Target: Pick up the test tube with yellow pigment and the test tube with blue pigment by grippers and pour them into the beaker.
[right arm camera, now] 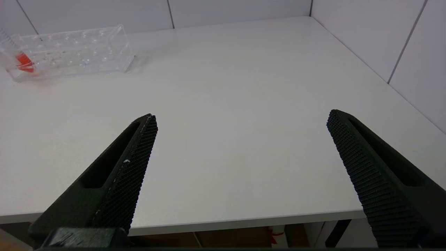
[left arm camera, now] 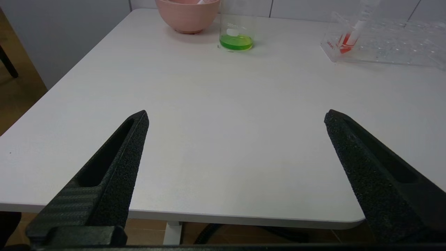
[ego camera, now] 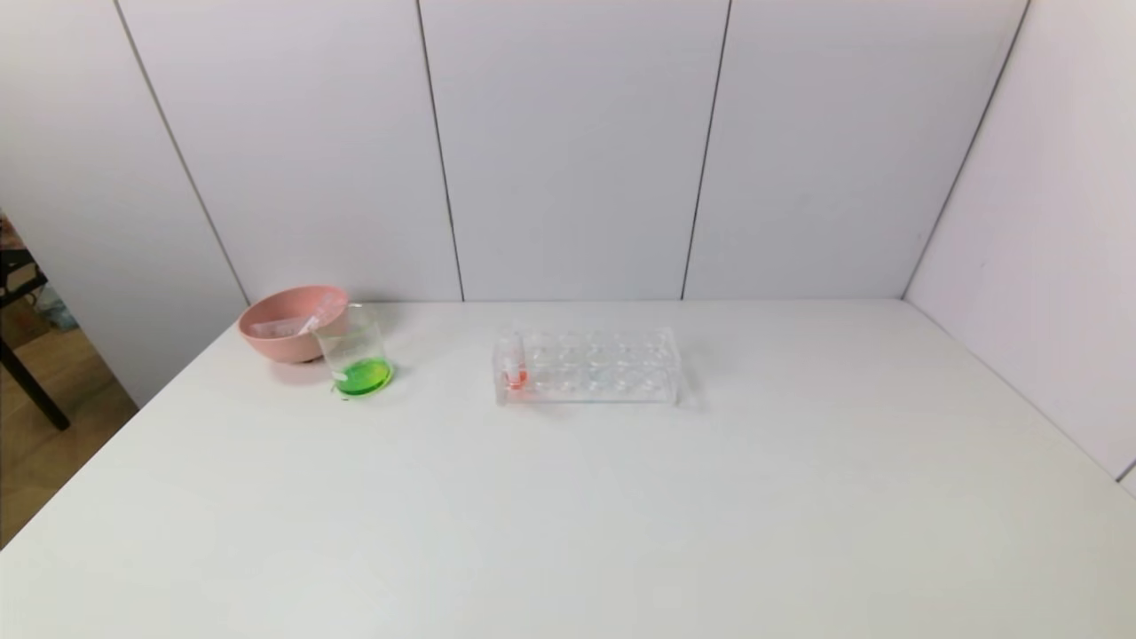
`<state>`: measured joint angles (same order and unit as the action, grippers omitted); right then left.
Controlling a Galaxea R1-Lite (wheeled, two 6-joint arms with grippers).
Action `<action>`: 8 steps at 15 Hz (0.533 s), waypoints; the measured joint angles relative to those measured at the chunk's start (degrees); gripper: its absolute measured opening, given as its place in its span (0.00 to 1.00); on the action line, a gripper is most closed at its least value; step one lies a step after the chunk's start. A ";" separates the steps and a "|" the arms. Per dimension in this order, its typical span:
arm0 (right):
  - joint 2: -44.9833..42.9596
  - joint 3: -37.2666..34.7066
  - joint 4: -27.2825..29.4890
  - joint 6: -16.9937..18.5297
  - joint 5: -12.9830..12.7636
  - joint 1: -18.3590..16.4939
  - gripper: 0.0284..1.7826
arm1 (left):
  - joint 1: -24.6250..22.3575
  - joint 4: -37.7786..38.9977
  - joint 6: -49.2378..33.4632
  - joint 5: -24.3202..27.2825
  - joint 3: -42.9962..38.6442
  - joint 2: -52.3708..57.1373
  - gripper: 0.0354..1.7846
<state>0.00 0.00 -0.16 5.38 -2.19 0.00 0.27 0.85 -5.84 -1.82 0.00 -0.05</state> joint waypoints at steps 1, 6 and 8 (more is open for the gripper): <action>0.00 0.00 0.00 0.02 0.00 0.00 1.00 | 0.00 0.00 0.00 0.00 0.00 0.00 0.99; 0.00 0.00 0.00 0.10 0.00 0.00 1.00 | 0.00 0.00 0.00 0.00 0.00 0.00 0.99; 0.00 0.00 0.00 0.16 0.00 0.00 1.00 | 0.00 0.00 0.02 0.02 0.00 0.00 0.99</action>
<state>0.00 0.00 -0.16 5.53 -2.19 0.00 0.27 0.85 -5.81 -1.79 0.00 -0.05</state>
